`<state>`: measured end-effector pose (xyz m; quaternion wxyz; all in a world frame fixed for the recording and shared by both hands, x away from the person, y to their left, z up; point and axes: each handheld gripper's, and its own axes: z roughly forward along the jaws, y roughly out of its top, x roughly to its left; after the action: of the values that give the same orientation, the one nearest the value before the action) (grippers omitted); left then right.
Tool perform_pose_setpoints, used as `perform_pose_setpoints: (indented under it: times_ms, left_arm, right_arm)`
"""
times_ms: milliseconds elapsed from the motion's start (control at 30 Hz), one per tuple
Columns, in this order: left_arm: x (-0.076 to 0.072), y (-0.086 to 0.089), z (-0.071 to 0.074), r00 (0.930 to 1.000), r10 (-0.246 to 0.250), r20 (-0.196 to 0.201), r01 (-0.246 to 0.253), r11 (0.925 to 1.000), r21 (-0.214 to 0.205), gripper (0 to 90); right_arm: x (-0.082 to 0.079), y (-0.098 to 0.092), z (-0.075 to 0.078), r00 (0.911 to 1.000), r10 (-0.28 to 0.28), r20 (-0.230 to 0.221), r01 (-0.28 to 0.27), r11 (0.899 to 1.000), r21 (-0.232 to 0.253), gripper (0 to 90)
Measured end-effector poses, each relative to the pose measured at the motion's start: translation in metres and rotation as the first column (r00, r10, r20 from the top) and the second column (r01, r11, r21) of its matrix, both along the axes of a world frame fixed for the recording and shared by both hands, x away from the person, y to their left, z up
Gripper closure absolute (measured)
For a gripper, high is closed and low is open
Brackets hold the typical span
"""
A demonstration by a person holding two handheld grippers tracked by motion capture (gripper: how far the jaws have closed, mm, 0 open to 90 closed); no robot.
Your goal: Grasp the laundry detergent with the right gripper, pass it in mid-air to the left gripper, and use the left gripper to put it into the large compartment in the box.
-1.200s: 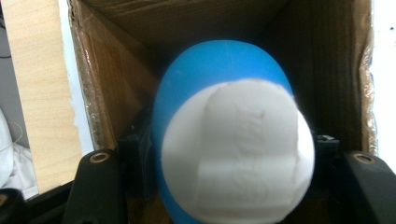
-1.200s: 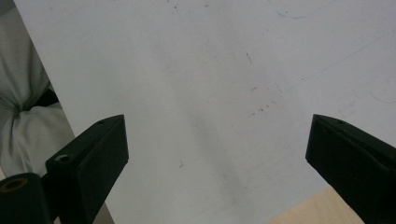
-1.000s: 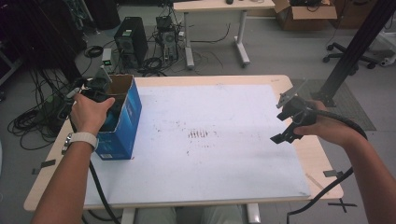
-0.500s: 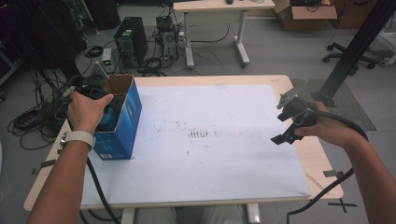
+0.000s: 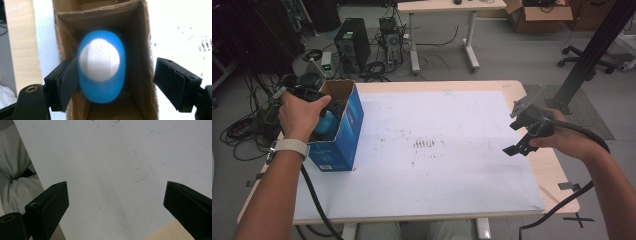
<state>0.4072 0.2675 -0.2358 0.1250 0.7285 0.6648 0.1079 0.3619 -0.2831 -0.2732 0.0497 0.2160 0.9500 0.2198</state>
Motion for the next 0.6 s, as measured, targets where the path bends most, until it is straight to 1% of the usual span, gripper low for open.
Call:
perform_pose_setpoints:
  times_ms: [33,67,167,267,300,333,433,500,533,600]
  left_arm:
    - [0.000,0.000,0.000,1.0000,0.000,0.000,0.000,1.0000,0.000,19.3]
    - [-0.002,-0.001,0.005,1.0000,0.000,0.003,0.000,1.0000,0.006,18.9]
    - [-0.005,-0.001,0.010,1.0000,0.009,-0.002,-0.009,0.9998,0.020,17.4]
    - [-0.008,0.000,0.016,0.9999,0.013,-0.008,-0.013,0.9999,0.010,16.6]
    - [-0.010,-0.001,0.021,0.9999,0.011,-0.001,-0.011,0.9999,0.010,16.2]
    - [-0.010,-0.001,0.021,0.9999,0.011,-0.001,-0.011,0.9999,0.010,16.1]
    - [-0.015,-0.003,0.028,1.0000,-0.005,-0.002,0.005,1.0000,0.008,15.3]
    - [-0.017,-0.005,0.033,0.9999,-0.013,0.006,0.013,0.9999,0.011,14.8]
    - [-0.020,-0.007,0.038,0.9997,-0.020,0.015,0.020,0.9997,0.014,14.7]
    - [-0.022,-0.010,0.043,0.9993,-0.032,0.020,0.032,0.9994,0.016,14.3]
  right_arm:
    - [-0.001,0.000,0.001,1.0000,0.001,0.002,-0.001,1.000,0.001,6.0]
    - [-0.002,-0.001,0.001,1.0000,-0.001,0.003,0.001,1.000,0.002,6.0]
    - [-0.004,-0.002,0.003,1.0000,-0.003,0.008,0.003,1.000,0.004,5.9]
    - [-0.006,-0.003,0.005,0.9999,0.000,0.014,0.000,1.000,0.006,6.0]
    - [-0.007,-0.003,0.005,0.9999,-0.001,0.014,0.001,1.000,0.007,6.0]
    - [-0.008,-0.003,0.006,0.9999,-0.002,0.015,0.002,1.000,0.009,6.0]
    - [-0.009,-0.004,0.007,0.9998,-0.003,0.018,0.003,1.000,0.009,5.9]
    - [-0.009,-0.005,0.008,0.9998,-0.007,0.020,0.006,1.000,0.011,6.0]
    - [-0.010,-0.006,0.008,0.9998,-0.008,0.020,0.008,1.000,0.010,5.9]
    - [-0.011,-0.007,0.009,0.9997,-0.011,0.021,0.011,1.000,0.013,5.9]
